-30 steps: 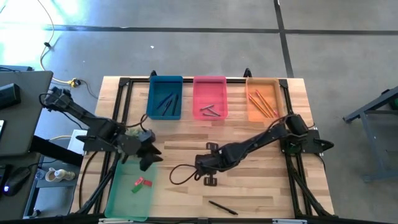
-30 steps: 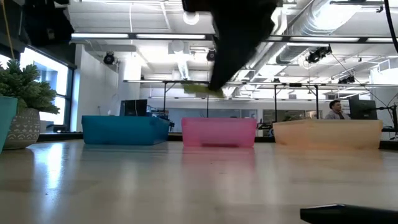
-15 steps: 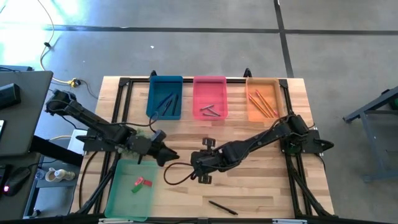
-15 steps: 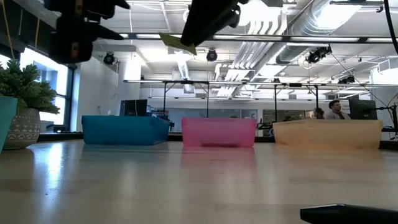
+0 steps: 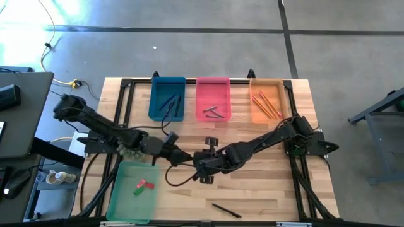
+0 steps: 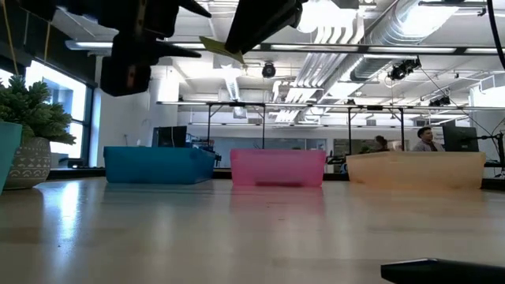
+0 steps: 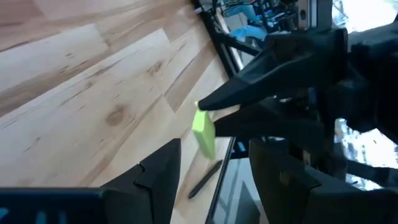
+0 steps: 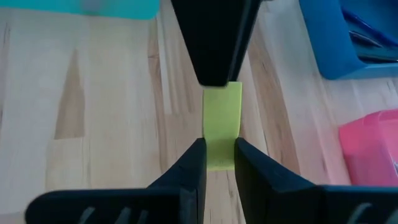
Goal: Sort crayons/erasers/pens/pencils in bins
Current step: Put the light green eraser into the green bin
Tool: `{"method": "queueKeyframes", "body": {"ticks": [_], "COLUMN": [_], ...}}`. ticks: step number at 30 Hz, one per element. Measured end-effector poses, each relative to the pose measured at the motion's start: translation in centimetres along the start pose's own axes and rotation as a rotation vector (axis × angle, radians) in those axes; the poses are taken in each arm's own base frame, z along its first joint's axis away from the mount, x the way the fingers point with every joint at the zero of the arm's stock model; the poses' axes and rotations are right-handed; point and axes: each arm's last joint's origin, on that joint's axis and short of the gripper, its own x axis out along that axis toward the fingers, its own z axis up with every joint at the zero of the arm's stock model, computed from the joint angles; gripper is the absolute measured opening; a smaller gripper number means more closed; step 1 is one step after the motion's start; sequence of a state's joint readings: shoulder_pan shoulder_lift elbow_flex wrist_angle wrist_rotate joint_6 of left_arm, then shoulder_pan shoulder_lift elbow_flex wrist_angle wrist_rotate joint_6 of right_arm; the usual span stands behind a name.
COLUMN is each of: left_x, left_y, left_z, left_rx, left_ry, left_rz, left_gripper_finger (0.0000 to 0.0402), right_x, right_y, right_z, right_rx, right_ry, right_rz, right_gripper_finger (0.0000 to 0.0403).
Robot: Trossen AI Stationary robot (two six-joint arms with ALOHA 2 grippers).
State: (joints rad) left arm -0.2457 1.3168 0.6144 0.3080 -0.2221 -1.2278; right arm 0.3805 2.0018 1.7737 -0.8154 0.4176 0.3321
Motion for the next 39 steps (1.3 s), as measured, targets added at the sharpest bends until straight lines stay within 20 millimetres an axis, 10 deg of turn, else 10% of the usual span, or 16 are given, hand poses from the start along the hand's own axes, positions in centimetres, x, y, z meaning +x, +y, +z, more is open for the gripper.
{"method": "queueKeyframes", "body": {"ticks": [32, 39], "left_x": [0.74, 0.65], "left_y": [0.25, 0.22], "left_z": [0.29, -0.19], "left_rx": [0.095, 0.144], "left_ry": [-0.006, 0.029], "left_rz": [-0.017, -0.018], "left_gripper_finger": [0.0006, 0.0005], "right_x": [-0.03, -0.07], "right_y": [0.03, 0.31], "right_z": [0.37, 0.37], "right_rx": [-0.006, 0.079], "right_ry": [-0.044, -0.012], "right_rz": [-0.021, 0.087], "right_gripper_finger": [0.0052, 0.0105]}}
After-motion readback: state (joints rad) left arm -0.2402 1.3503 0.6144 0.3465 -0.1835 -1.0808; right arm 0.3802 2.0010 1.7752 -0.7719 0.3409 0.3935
